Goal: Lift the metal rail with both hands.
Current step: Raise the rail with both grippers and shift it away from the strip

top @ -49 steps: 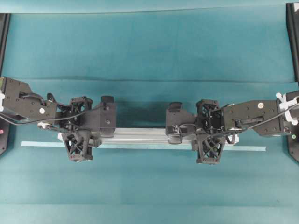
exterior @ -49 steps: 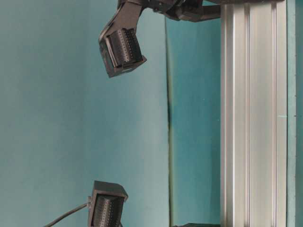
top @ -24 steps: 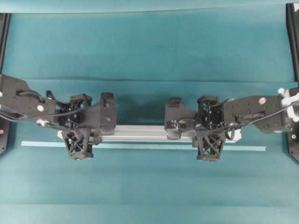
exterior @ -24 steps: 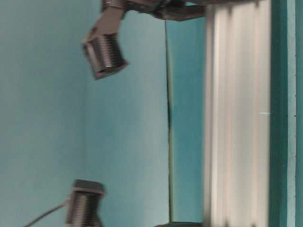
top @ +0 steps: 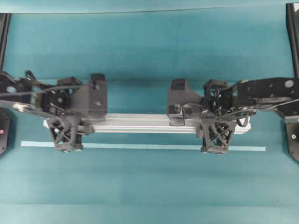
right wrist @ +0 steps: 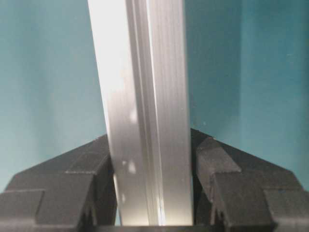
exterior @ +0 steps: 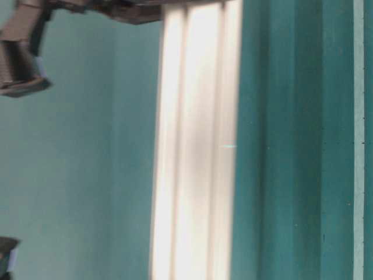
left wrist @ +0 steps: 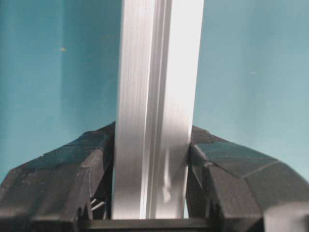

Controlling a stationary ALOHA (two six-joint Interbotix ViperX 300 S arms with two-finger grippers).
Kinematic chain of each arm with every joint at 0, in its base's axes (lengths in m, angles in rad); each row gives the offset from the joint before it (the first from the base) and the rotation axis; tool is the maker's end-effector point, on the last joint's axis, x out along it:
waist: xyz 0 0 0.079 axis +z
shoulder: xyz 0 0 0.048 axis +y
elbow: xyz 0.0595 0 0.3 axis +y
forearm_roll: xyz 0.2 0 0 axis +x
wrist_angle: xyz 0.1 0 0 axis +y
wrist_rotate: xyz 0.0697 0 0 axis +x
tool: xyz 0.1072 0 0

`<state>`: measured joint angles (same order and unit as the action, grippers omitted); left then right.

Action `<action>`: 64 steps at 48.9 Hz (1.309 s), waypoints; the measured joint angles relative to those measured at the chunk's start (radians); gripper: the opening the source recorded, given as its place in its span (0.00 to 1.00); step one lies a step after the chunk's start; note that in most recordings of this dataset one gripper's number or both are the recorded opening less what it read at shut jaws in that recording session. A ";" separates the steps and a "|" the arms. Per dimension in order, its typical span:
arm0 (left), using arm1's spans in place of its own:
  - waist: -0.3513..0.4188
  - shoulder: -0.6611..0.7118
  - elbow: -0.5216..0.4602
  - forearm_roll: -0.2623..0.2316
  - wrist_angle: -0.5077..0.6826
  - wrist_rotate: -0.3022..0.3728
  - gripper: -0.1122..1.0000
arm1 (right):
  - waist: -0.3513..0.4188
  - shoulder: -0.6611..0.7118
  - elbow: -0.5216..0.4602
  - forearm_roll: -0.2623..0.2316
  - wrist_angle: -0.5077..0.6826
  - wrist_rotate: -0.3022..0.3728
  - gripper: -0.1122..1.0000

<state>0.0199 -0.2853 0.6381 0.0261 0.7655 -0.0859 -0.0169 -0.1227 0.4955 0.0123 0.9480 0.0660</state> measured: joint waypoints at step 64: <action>0.014 -0.095 -0.434 0.000 0.477 0.000 0.42 | -0.008 -0.067 -0.502 0.011 0.538 0.046 0.44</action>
<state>0.0337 -0.3804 0.2040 0.0261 1.2425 -0.0859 -0.0245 -0.1902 -0.0061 0.0230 1.4864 0.1120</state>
